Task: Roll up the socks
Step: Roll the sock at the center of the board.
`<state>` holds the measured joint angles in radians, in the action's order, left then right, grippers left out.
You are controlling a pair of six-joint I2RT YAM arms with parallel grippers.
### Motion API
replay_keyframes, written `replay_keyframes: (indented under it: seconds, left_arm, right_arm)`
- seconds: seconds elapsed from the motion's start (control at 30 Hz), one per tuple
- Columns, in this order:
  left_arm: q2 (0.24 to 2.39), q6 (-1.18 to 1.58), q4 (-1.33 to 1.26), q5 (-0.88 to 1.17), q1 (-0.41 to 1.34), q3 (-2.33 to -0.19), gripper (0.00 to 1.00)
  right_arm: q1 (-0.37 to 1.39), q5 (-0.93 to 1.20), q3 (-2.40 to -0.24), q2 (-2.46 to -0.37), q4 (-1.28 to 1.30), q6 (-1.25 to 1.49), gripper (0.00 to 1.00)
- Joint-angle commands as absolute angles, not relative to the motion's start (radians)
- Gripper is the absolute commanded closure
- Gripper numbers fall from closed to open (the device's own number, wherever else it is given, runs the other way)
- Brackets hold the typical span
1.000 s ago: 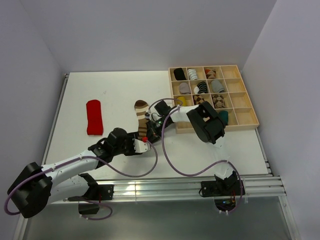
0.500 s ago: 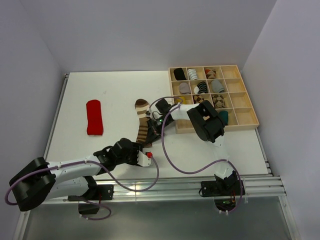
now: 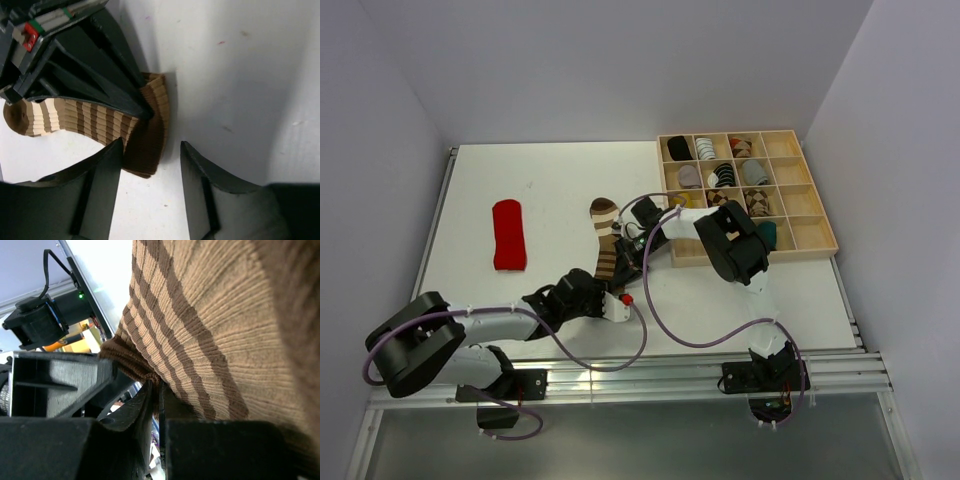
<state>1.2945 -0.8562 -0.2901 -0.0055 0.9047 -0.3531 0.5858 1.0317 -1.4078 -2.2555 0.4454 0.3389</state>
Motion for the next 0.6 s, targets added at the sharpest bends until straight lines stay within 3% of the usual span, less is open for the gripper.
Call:
replay_keyframes:
  seconds: [0.0, 0.37, 0.57]
  left_arm:
    - [1.339, -0.871, -0.285, 0.023, 0.865, -0.400, 0.47]
    - [1.408, -0.917, -0.143, 0.139, 0.770, -0.462, 0.55]
    - [1.424, -0.936, -0.066, 0.195, 0.765, -0.489, 0.69]
  right_arm:
    - [0.563, 0.879, -1.381, -2.313, 0.561, 0.345, 0.98]
    - [0.558, 0.891, -1.385, -2.309, 0.564, 0.331, 0.98]
    - [0.555, 0.887, -1.396, -2.315, 0.568, 0.333, 0.98]
